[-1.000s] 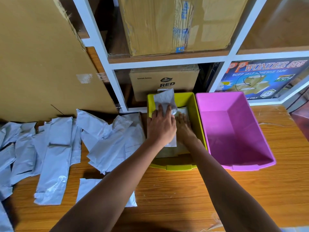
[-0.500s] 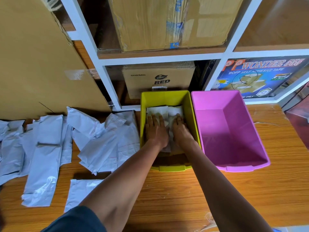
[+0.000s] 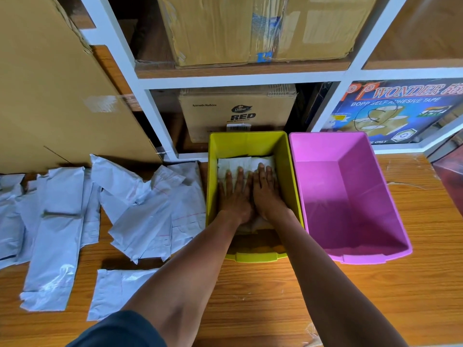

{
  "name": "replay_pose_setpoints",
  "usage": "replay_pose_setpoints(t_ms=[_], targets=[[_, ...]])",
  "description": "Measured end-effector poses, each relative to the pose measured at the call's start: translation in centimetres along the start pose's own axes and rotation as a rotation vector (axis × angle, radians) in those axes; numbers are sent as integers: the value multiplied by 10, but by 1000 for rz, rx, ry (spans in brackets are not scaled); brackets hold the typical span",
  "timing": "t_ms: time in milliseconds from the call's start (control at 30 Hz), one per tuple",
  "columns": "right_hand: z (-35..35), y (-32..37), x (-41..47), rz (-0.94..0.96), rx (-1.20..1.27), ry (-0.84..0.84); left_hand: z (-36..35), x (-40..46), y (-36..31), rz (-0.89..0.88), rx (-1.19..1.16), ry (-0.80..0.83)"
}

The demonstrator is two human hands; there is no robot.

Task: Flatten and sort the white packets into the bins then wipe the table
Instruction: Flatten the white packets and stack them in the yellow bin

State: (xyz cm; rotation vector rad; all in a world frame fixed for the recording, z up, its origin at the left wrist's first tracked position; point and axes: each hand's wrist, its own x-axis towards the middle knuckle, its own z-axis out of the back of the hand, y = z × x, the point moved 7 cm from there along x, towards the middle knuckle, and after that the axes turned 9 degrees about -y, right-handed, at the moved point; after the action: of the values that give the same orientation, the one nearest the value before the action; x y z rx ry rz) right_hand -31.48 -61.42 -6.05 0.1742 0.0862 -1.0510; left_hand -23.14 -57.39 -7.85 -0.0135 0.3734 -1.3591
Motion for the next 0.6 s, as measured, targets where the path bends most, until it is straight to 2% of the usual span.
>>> replay_pose_setpoints(t_ms=[133, 233, 333, 433, 600], targets=[[-3, -1, 0, 1, 23, -18, 4, -2, -1, -4, -51, 33], [2, -3, -4, 9, 0, -35, 17, -6, -3, 27, -177, 51], [21, 2, -11, 33, -13, -44, 46, -16, -8, 6, -249, 4], [32, 6, -9, 72, 5, -120, 83, -32, -16, -55, -320, -134], [73, 23, -27, -52, 249, -256, 141, -70, -9, -209, -388, -488]])
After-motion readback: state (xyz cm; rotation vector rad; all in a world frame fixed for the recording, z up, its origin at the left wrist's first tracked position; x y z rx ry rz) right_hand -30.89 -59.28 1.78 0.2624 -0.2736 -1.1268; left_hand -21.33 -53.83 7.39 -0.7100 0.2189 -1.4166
